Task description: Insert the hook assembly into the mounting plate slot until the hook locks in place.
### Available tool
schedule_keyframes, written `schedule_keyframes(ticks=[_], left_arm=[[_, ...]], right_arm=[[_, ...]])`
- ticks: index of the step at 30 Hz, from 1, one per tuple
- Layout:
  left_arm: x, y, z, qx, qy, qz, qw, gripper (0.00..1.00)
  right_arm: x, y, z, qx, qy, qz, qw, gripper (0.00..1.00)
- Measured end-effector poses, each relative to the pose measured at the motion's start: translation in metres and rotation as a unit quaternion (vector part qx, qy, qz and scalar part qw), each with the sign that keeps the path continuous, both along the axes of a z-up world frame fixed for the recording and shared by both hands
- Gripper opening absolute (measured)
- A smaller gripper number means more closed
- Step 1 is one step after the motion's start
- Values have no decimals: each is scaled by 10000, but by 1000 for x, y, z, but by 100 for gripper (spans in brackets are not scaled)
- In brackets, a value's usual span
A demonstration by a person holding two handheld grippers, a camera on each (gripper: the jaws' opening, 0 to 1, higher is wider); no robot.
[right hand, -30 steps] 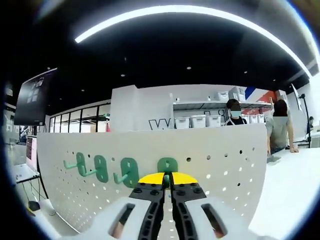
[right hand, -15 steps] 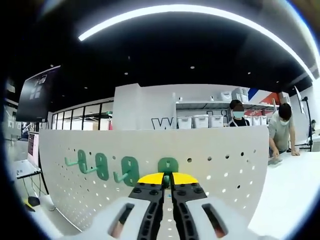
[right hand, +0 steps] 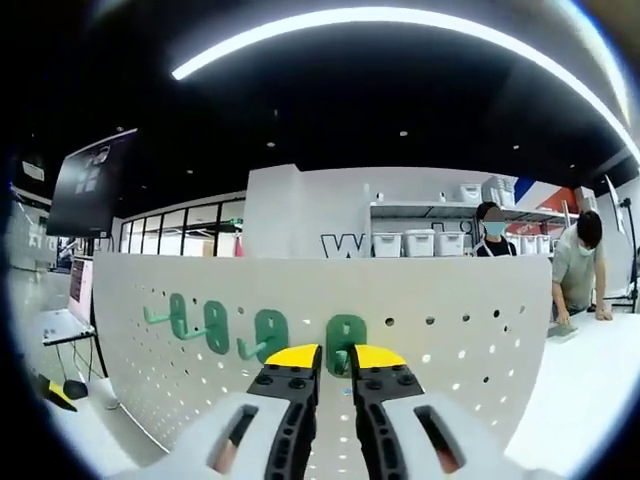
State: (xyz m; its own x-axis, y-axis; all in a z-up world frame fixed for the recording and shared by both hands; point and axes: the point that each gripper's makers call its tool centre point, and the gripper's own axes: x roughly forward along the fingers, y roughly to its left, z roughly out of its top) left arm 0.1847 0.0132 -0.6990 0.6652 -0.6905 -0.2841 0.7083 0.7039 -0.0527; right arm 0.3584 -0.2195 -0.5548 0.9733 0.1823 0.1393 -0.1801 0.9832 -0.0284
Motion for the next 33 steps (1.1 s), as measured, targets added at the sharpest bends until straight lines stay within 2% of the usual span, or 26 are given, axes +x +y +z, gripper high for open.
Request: schedule_keyframes(ticks=[4, 9, 17, 20, 33], left_arm=[[0, -1, 0, -4, -1, -3, 10000, 82], [0, -1, 0, 1, -5, -10, 10000, 82], [-3, 0, -2, 14, 23, -14, 10000, 82], [-3, 0, -3, 21, 44, -17, 10000, 82], [-3, 0, -1, -4, 9, 2, 10000, 83]], right_arm=[[-1, 3, -1, -73, -1, 144, 9999, 15], [-4, 10, -2, -213, 16, 349, 9992, 25], [-12, 22, -14, -638, 141, 635, 9958, 39], [-14, 22, -15, -506, 133, 653, 9965, 42], [-17, 24, -22, -404, 216, 701, 9965, 54]])
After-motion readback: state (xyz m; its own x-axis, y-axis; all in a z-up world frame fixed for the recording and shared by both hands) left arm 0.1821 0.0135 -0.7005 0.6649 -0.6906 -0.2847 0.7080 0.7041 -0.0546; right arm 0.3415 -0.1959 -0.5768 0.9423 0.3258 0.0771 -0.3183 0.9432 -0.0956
